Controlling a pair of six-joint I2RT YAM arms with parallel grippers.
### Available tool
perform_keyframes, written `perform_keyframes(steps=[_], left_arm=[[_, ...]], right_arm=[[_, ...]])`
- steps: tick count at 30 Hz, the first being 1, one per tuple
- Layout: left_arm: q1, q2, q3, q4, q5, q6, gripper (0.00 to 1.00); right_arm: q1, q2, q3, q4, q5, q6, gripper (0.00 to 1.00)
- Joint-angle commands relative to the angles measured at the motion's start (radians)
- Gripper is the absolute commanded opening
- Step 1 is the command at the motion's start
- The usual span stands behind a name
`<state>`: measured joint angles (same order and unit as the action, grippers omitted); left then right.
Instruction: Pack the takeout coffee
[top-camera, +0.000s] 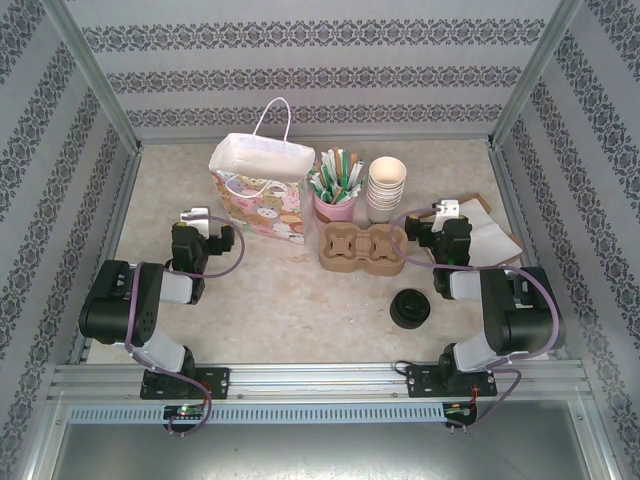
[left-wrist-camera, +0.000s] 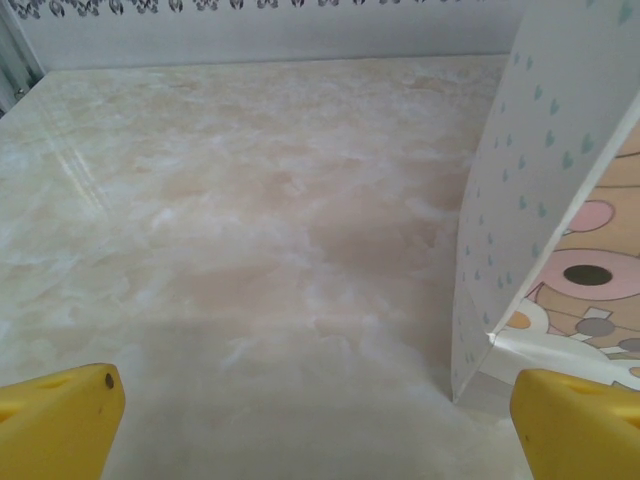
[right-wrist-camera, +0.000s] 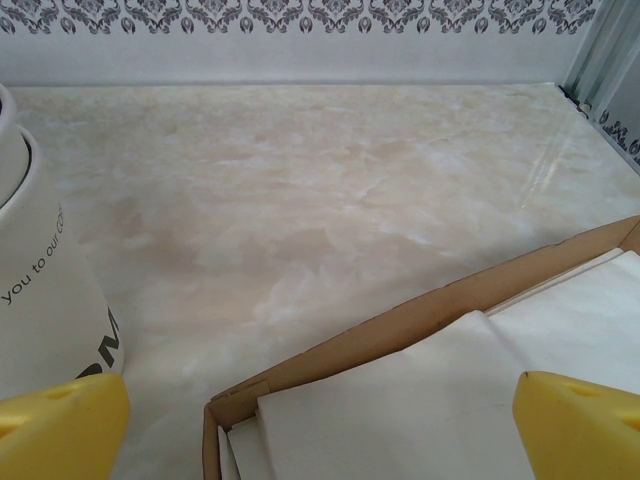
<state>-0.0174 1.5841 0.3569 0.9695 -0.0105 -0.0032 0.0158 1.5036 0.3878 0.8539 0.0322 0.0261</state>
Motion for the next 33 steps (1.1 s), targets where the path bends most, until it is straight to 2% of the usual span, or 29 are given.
perform_keyframes(steps=[1,3,5,7,9,11,13,16,19,22,25,27,30,33], left_arm=[[0.013,-0.019,-0.08,0.161,0.015,0.012,1.0],[0.012,-0.068,-0.137,0.225,-0.004,0.008,1.0],[0.011,-0.164,-0.156,0.168,-0.017,0.003,1.0],[0.011,-0.29,-0.14,0.006,-0.033,-0.025,1.0],[0.011,-0.431,-0.116,-0.181,-0.072,-0.106,1.0],[0.011,-0.561,-0.11,-0.316,-0.129,-0.201,1.0],[0.013,-0.688,-0.111,-0.45,-0.193,-0.342,1.0],[0.013,-0.87,-0.146,-0.577,-0.153,-0.463,1.0],[0.014,-1.023,-0.17,-0.691,-0.165,-0.607,1.0],[0.014,-1.065,-0.089,-0.888,-0.051,-0.629,1.0],[0.015,-1.055,0.006,-1.074,0.003,-0.687,1.0],[0.015,-1.06,0.042,-1.115,0.052,-0.67,1.0],[0.016,-1.078,0.051,-1.085,0.127,-0.722,1.0],[0.015,-1.051,0.078,-1.091,0.194,-0.749,1.0]], right_arm=[[0.014,-0.096,0.019,-0.081,0.015,-0.009,0.98],[0.015,-0.225,0.065,-0.33,0.053,-0.006,0.98],[0.01,-0.32,0.091,-0.499,0.105,0.02,0.98],[0.001,-0.406,0.112,-0.646,0.172,0.094,0.98],[-0.016,-0.493,0.148,-0.838,0.257,0.251,0.98],[-0.06,-0.56,0.159,-0.931,0.167,0.306,0.98],[-0.089,-0.599,0.151,-0.954,0.146,0.413,0.98],[-0.139,-0.562,0.246,-1.121,0.122,0.571,0.98],[-0.183,-0.483,0.383,-1.272,-0.033,0.668,0.98],[-0.186,-0.414,0.487,-1.328,-0.179,0.718,0.98],[-0.181,-0.364,0.556,-1.324,-0.25,0.789,0.84],[-0.17,-0.334,0.609,-1.322,-0.272,0.819,0.71],[-0.121,-0.282,0.722,-1.341,-0.276,0.823,0.65],[-0.042,-0.232,0.848,-1.393,-0.22,0.765,0.59]])
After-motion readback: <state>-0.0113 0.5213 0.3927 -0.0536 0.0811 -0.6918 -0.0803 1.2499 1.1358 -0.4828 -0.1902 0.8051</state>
